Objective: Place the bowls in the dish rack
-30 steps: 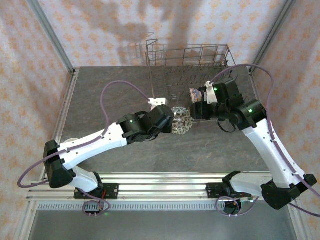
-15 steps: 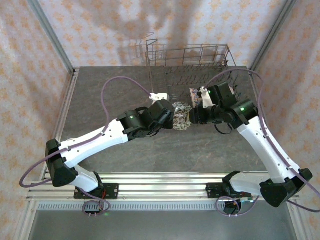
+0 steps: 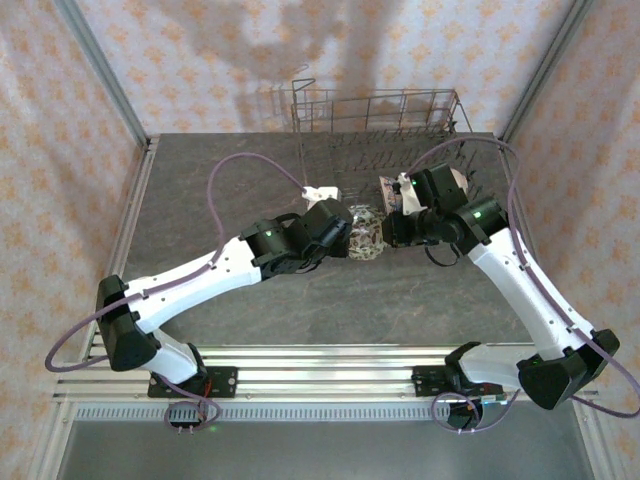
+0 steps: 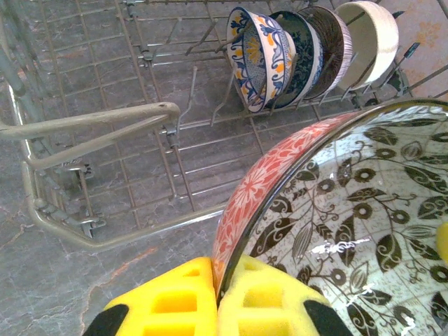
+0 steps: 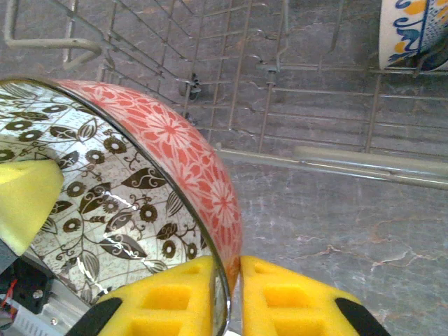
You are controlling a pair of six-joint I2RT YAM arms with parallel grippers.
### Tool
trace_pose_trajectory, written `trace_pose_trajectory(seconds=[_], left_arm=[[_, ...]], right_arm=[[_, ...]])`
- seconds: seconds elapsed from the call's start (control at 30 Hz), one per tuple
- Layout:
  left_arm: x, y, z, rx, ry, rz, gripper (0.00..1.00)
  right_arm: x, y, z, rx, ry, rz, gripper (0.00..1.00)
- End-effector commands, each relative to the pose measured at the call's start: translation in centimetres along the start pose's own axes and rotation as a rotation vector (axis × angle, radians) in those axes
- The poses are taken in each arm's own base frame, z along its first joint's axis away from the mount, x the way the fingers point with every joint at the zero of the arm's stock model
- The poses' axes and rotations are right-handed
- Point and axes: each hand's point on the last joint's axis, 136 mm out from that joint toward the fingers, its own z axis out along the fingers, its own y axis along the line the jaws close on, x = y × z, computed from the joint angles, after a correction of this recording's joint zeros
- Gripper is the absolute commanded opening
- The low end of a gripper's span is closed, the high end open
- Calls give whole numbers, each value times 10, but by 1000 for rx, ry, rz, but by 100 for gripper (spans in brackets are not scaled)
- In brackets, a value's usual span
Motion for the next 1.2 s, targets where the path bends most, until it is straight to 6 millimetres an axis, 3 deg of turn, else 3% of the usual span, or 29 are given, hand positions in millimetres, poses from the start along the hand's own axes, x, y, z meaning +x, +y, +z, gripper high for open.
trace_pose_trajectory(seconds=[0.0, 0.17, 0.43, 0.6, 0.73, 0.97, 1.17], left_arm=[[-26, -17, -8, 64, -74, -43, 0], [-31, -17, -10, 65, -82, -51, 1], [-46, -8, -20, 55, -93, -50, 29], [-68, 6, -24, 71, -121, -72, 51], [-88, 21, -35, 59, -175, -69, 58], [-115, 74, -43, 27, -223, -140, 60], [-106, 139, -16, -35, -150, -235, 59]], right_arm=[[-12, 2, -2, 1, -52, 16, 11], [-16, 3, -3, -2, -65, 18, 3], [-44, 12, -13, -21, -146, 62, 0], [-66, 6, -13, 38, -192, 94, 0], [-89, -1, -11, 108, -222, 115, 0], [-132, -13, -2, 236, -275, 163, 0], [-160, -40, 3, 439, -304, 199, 0]])
